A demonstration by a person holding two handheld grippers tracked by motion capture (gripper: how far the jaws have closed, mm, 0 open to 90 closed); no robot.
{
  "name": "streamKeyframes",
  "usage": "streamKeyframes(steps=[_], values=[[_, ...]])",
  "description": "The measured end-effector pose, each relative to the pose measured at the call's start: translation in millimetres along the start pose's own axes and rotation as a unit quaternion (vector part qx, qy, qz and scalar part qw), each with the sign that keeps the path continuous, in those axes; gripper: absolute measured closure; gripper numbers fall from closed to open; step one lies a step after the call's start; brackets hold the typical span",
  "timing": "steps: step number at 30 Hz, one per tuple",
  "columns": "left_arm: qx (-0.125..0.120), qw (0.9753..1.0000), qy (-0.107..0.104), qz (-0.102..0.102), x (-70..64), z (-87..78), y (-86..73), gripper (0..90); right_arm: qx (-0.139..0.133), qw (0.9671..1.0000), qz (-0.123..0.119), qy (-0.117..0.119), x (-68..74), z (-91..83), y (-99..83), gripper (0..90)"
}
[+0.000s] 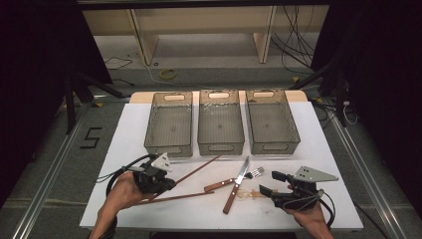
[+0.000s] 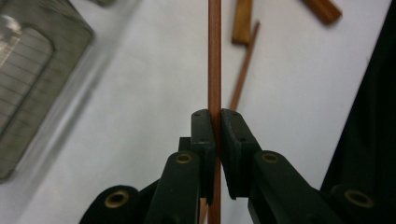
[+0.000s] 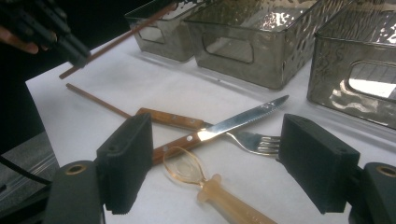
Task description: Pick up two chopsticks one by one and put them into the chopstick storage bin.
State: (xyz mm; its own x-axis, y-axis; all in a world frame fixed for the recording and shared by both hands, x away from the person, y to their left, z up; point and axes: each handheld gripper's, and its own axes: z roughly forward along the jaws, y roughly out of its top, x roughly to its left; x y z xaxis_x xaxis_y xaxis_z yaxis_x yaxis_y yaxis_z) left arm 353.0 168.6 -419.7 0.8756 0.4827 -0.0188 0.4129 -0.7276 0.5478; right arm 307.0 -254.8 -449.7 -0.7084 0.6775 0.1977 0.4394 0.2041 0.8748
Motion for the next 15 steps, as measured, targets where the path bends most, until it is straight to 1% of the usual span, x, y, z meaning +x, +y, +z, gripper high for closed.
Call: streamKeyframes(steps=[1, 2, 3, 4, 6, 7, 8, 10, 11, 13, 15], values=[[-0.011, 0.9999, 0.006, -0.011, 2.2, -2.4, 2.8, 83.8, 0.000, 1.0000, -0.001, 0.000, 0.0, -0.1, 0.0, 27.2], [-0.022, 0.9995, 0.005, -0.023, 4.7, -4.6, 5.5, 83.8, -0.002, 1.0000, 0.000, 0.000, 0.0, 0.0, 0.0, 27.2], [-0.033, 0.9989, 0.009, -0.031, 6.6, -6.4, 8.2, 83.8, -0.002, 1.0000, 0.000, 0.000, -0.1, -0.1, 0.0, 27.2], [-0.041, 0.9981, 0.015, -0.043, 8.6, -8.0, 10.8, 83.8, -0.003, 1.0000, -0.001, 0.000, -0.2, -0.1, 0.0, 27.2], [-0.055, 0.9966, 0.029, -0.055, 13.4, -10.4, 15.6, 83.8, -0.004, 1.0000, -0.001, 0.001, -0.1, -0.3, 0.0, 27.2], [-0.061, 0.9956, 0.032, -0.064, 16.6, -11.3, 17.7, 83.8, -0.004, 1.0000, -0.001, 0.001, -0.1, -0.5, 0.0, 27.2], [-0.062, 0.9951, 0.034, -0.069, 20.1, -11.9, 19.6, 83.8, -0.005, 1.0000, -0.001, 0.001, -0.1, -0.5, 0.0, 27.2], [-0.070, 0.9931, 0.042, -0.084, 27.0, -12.8, 22.7, 83.8, -0.005, 1.0000, 0.000, 0.001, -0.3, -0.8, 0.0, 27.2], [-0.072, 0.9926, 0.044, -0.087, 30.9, -13.9, 23.9, 83.8, -0.005, 1.0000, 0.000, 0.000, -0.3, -0.9, 0.1, 27.2], [-0.082, 0.9905, 0.046, -0.101, 37.8, -15.6, 25.3, 83.8, -0.006, 1.0000, 0.000, 0.001, -0.5, -1.1, 0.1, 27.2], [-0.087, 0.9890, 0.052, -0.108, 44.2, -17.1, 26.3, 83.8, -0.006, 1.0000, 0.000, 0.000, -0.7, -0.9, 0.0, 27.2]])
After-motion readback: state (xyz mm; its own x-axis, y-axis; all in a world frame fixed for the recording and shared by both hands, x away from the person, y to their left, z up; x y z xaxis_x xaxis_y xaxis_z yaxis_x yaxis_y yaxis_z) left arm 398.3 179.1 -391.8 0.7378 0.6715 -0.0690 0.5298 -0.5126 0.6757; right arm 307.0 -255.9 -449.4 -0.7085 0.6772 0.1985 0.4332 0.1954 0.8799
